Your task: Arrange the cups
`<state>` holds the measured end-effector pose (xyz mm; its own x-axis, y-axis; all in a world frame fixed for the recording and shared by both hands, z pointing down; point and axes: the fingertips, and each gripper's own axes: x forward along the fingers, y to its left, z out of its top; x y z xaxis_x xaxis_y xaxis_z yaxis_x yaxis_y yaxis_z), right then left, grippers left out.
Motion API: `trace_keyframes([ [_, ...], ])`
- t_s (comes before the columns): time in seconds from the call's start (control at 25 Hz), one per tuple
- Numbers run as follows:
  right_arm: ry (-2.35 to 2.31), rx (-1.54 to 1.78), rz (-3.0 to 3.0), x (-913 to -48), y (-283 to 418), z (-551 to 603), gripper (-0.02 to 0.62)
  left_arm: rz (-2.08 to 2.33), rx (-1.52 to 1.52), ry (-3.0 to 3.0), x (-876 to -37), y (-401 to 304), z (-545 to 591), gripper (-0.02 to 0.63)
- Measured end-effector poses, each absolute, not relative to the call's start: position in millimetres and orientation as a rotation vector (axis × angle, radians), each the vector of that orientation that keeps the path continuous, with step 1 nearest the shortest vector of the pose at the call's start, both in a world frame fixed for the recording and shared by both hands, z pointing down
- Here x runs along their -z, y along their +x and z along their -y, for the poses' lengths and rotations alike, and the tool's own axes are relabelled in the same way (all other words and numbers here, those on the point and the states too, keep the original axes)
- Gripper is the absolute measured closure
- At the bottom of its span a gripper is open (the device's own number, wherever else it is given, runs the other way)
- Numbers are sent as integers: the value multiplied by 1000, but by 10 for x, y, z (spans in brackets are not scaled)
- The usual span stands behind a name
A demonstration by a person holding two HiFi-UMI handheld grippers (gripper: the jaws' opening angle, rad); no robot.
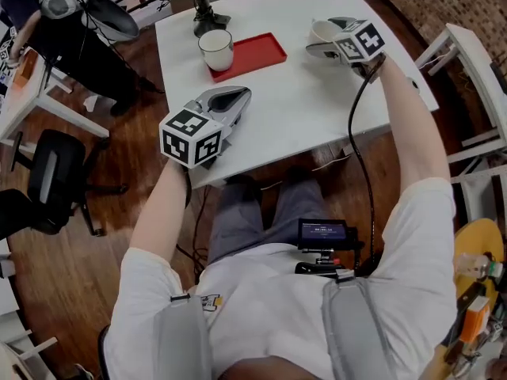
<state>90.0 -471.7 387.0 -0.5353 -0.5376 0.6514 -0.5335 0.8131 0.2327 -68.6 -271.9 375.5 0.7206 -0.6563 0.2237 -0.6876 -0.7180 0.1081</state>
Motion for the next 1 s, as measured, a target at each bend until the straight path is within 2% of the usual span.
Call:
trace_keyframes([
  [0.32,527,108,2346,-3852,678,4189,100,1075,-260,2733,-3774,-710,2738,606],
  [1.0,644,135,2319,-3879,638,4123,86,1066,-285,2721,-3810,-706,2753,606],
])
